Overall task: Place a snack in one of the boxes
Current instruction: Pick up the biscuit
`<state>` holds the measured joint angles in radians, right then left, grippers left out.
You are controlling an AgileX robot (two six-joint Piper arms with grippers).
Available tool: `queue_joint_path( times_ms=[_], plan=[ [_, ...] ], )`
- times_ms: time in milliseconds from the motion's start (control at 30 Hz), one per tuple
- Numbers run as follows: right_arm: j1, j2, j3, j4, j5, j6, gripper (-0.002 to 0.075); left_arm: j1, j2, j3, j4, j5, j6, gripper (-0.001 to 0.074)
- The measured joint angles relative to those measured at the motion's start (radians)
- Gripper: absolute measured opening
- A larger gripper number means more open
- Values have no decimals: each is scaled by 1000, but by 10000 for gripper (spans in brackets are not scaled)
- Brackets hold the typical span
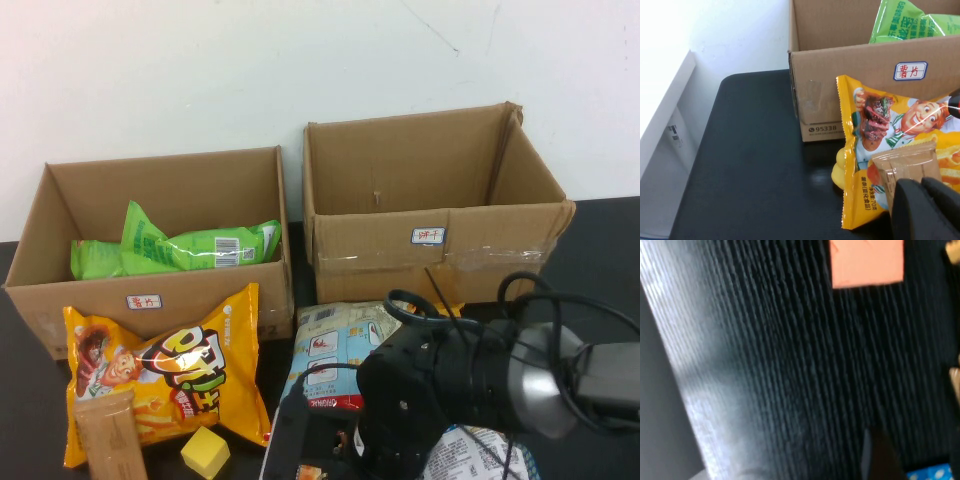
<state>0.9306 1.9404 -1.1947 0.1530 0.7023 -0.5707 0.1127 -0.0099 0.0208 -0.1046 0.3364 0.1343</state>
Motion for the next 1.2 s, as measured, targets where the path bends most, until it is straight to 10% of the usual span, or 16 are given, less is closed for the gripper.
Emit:
queue_joint_path(
  times_ms=[900, 1200],
  plan=[
    [23, 15, 0, -138, -253, -11, 371, 0, 0, 0, 0, 0, 0, -3],
    [23, 20, 0, -209, -297, -9, 275, 0, 0, 0, 0, 0, 0, -3]
  ],
)
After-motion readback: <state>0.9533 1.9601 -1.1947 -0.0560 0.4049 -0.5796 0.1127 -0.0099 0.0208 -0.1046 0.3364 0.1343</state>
